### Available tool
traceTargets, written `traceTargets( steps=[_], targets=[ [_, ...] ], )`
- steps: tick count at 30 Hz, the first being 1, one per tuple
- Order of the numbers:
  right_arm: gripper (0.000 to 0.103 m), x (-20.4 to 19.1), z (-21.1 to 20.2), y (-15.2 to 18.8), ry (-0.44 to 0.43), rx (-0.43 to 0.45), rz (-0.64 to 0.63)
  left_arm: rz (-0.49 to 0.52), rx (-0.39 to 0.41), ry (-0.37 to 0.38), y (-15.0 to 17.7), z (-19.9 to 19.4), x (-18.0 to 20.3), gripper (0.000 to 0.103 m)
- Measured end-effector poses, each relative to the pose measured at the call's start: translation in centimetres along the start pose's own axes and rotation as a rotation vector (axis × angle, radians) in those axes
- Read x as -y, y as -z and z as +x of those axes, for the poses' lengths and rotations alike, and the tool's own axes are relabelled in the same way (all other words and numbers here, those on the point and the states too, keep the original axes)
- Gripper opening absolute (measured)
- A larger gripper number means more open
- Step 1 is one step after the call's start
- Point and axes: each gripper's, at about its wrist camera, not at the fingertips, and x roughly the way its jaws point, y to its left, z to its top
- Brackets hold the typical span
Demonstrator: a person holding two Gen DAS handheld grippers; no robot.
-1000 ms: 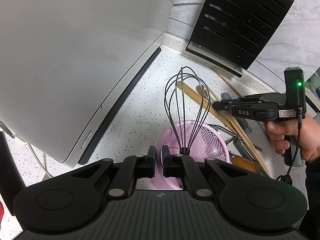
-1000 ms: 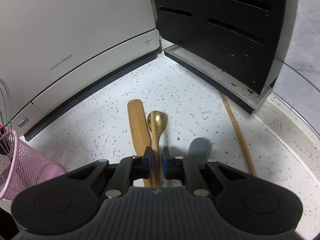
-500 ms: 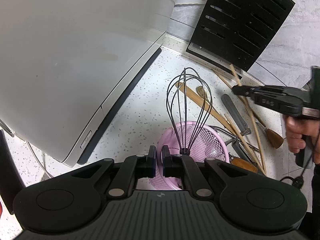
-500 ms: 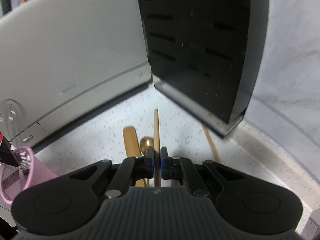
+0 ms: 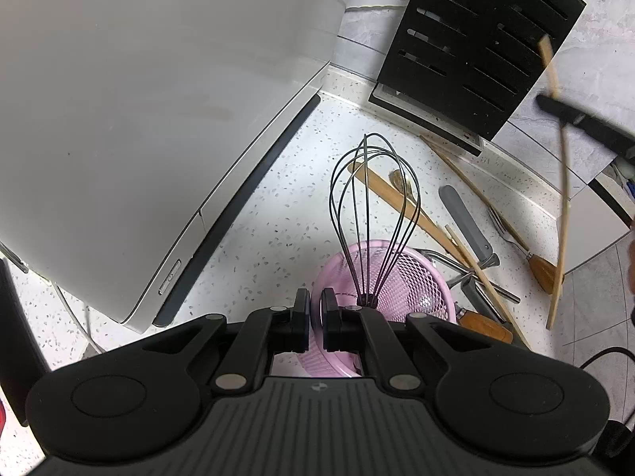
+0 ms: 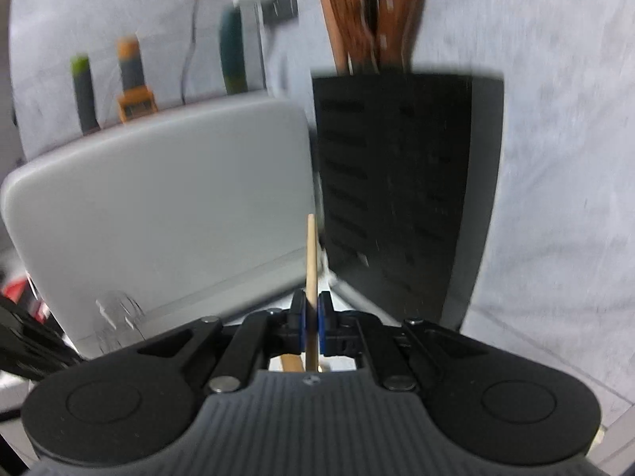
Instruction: Organize utensils
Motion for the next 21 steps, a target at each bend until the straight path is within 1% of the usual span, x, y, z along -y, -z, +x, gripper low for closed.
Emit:
traceTargets(
  steps=[6, 9, 12, 16, 18, 21],
  targets=[
    [0.002, -2.2, -2.8, -0.8, -0.051, 0.247, 0.051, 0.004, -0.001, 0.002, 0.0, 0.1, 0.1, 0.006],
    [0.002, -4.0, -3.7, -0.7, -0.075, 0.348, 0.069, 0.005, -0.001, 0.002, 0.0, 0.2, 0.1, 0.006],
    [0.002, -5.5, -3.8, -0.5, -0.086, 0.410, 0.075, 0.005, 0.000, 0.003, 0.0, 0.2, 0.1, 0.006],
    [0.002, -6.8, -3.7, 0.0, -0.135, 0.491, 0.106, 0.005, -0.001, 0.002, 0.0, 0.2, 0.1, 0.006],
    [0.002, -7.7, -3.9, 0.2, -0.154, 0.517, 0.105, 0.004, -0.001, 0.002, 0.0, 0.2, 0.1, 0.006],
    [0.002, -8.8, -3.9, 0.5, -0.172, 0.526, 0.084, 0.005, -0.001, 0.002, 0.0, 0.2, 0.1, 0.006]
  ],
)
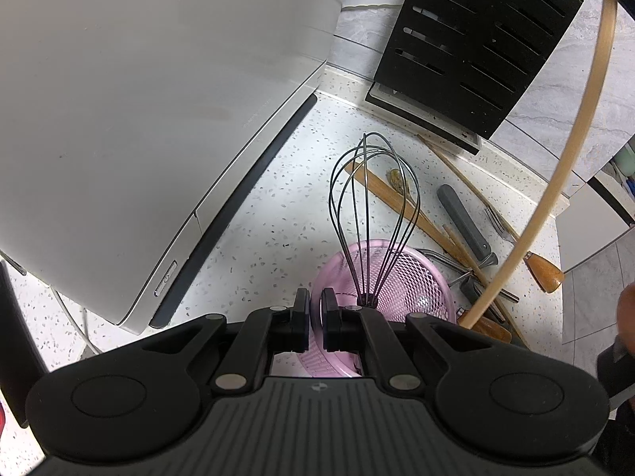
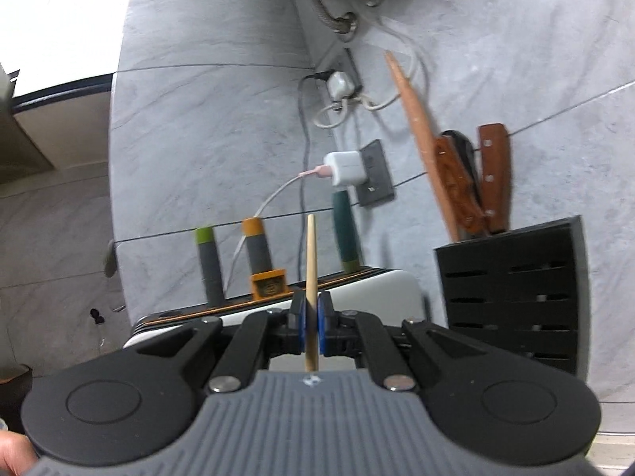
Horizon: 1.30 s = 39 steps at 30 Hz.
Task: Organize utensils
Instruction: 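Lower the wooden chopstick into the pink cup and open the right gripper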
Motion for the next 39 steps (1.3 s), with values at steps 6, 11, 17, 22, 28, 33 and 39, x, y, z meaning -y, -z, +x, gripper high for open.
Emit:
traceTargets(
  steps=[6, 11, 17, 22, 28, 33, 39],
  targets=[
    [0.002, -1.1, 0.7, 1.0, -0.033, 0.002, -0.016, 0.000, 0.000, 0.001, 0.0, 0.0, 0.0, 0.006],
    [0.002, -1.3, 1.3, 1.7, -0.033, -0.075, -0.040, 0.001, 0.001, 0.004, 0.1, 0.0, -0.1, 0.006],
    [0.002, -1.2, 1.2, 2.2, -0.046, -0.218, -0.055, 0.004, 0.001, 0.004, 0.1, 0.0, -0.1, 0.006],
    [0.002, -0.8, 1.2, 1.9, -0.009, -0.370, -0.042, 0.004, 0.002, -0.001, 0.1, 0.0, 0.0, 0.006],
    [0.002, 0.2, 1.5, 2.4, -0.012, -0.485, -0.002, 0.006, 0.002, -0.001, 0.1, 0.0, 0.1, 0.006],
    [0.002, 0.6, 2.0, 3.2, -0.007, -0.505, 0.015, 0.007, 0.002, -0.001, 0.1, 0.0, 0.1, 0.006],
    [0.002, 0.9, 2.7, 3.5, -0.013, -0.495, 0.040, 0.006, 0.002, -0.002, 0.2, 0.0, 0.1, 0.006]
  ],
)
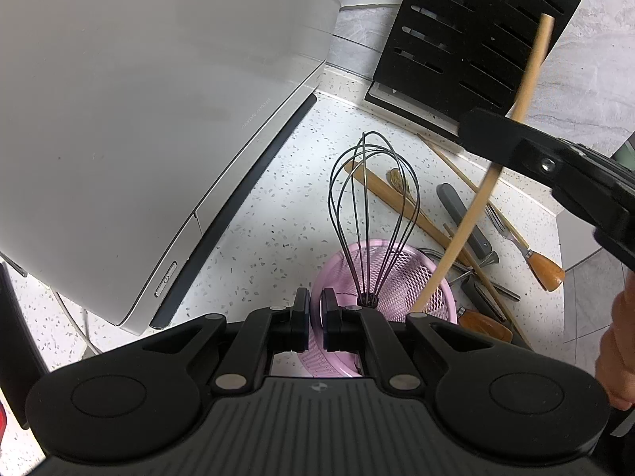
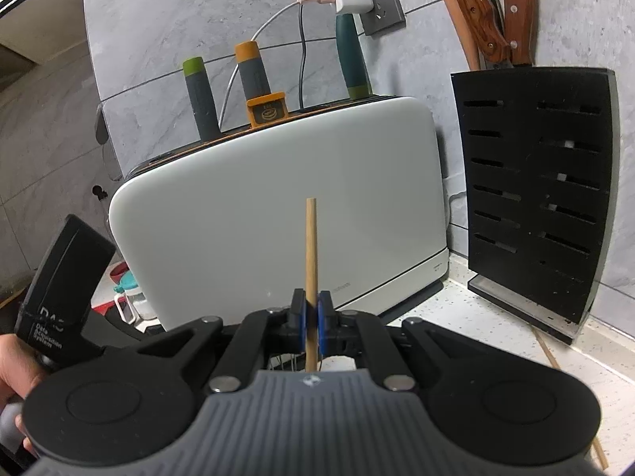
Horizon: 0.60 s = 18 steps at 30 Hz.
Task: Organize utensils
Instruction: 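Lower the wooden chopstick into the pink cup and open the right gripper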
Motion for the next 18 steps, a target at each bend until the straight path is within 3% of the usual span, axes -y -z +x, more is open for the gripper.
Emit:
traceTargets(
  steps=[7, 14, 18],
  targets=[
    [0.002, 0.3, 0.6, -0.2, -0.014, 0.031, 0.059, 0.003, 0.000, 0.001, 0.0, 0.0, 0.0, 0.006],
    [0.002, 0.1, 1.7, 0.3, 0.000, -0.014, 0.045, 0.005, -0.002, 0.000, -0.1, 0.1, 0.0, 0.006],
    [0.002, 0.9, 2.5, 0.4, 0.007, -0.021, 0.105, 0.007, -0.002, -0.002, -0.1, 0.1, 0.2, 0.006]
  ],
)
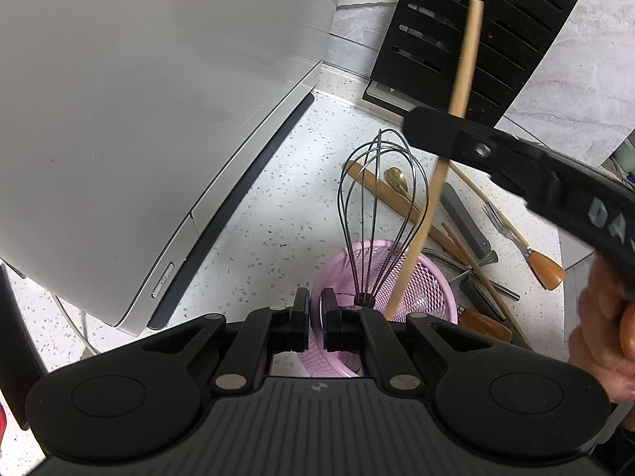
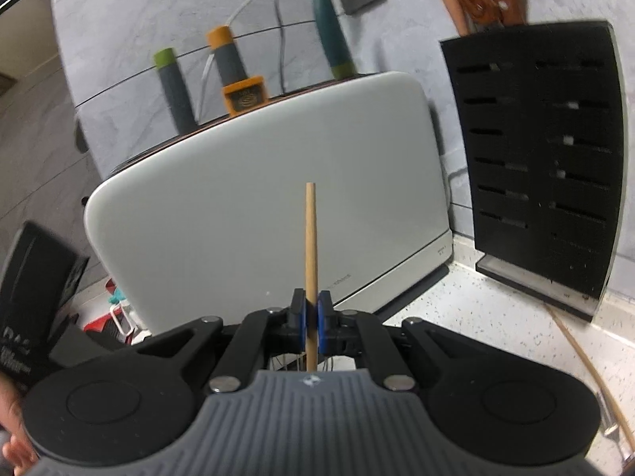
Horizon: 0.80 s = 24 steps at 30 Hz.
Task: Organize utensils
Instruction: 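Lower the wooden chopstick into the pink cup and open the right gripper, then move the right gripper to the grey-handled utensil and grasp its handle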
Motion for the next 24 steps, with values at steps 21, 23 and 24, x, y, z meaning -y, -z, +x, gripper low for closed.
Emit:
traceTargets(
  steps=[21, 23, 24],
  targets=[
    [0.032, 1.4, -0.6, -0.6, 0.012, -0.005, 0.047, 0.000, -0.006, -0.005, 0.0, 0.4, 0.3, 0.006],
    [0.032, 1.8, -1.3, -0.9, 0.008, 0.002, 0.043, -0.001, -0.005, -0.006, 0.0, 0.4, 0.3, 0.006],
    [0.032, 2.0, -1.8, -0.9, 0.005, 0.005, 0.042, 0.000, -0.005, -0.006, 0.0, 0.4, 0.3, 0.007]
  ],
)
